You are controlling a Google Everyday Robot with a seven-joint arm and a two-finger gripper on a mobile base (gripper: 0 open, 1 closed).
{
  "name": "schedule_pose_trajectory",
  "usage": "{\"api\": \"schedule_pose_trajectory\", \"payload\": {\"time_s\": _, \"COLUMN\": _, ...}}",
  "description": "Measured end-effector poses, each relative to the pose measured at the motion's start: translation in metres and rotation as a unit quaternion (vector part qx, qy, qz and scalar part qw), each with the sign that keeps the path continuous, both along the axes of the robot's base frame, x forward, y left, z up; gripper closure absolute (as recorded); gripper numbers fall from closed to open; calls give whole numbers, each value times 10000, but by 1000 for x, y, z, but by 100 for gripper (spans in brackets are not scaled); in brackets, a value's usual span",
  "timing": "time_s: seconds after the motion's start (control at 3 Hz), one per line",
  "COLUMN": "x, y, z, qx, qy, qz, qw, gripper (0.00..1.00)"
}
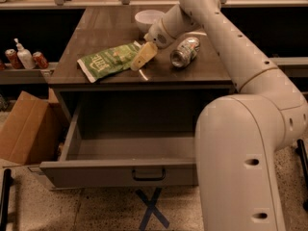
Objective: Place green jalapeno chip bag into top drawer
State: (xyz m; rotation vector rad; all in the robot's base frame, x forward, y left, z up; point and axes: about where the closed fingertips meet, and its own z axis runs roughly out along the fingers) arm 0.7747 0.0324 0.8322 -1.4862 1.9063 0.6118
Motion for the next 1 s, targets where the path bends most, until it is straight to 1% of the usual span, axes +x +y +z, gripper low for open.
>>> {"api": "schedule_pose_trajectory", "payload": {"time_s": 0.33, "x": -1, "y": 9, "z": -11, "qx": -52, "qy": 162, "qz": -13, "qw": 9999, "gripper": 19}}
{"api": "schedule_pose_trajectory", "payload": {"time_s": 0.67, "x": -4, "y": 12, "z": -14, "qx": -24, "qy": 218, "qz": -79, "qw": 9997, "gripper": 43}}
{"api": "schedule_pose_trajectory", "payload": {"time_s": 1.0, "x": -5, "y": 12, "z": -9, "qx": 19, "qy": 169, "qz": -83, "qw": 9998, "gripper": 72}}
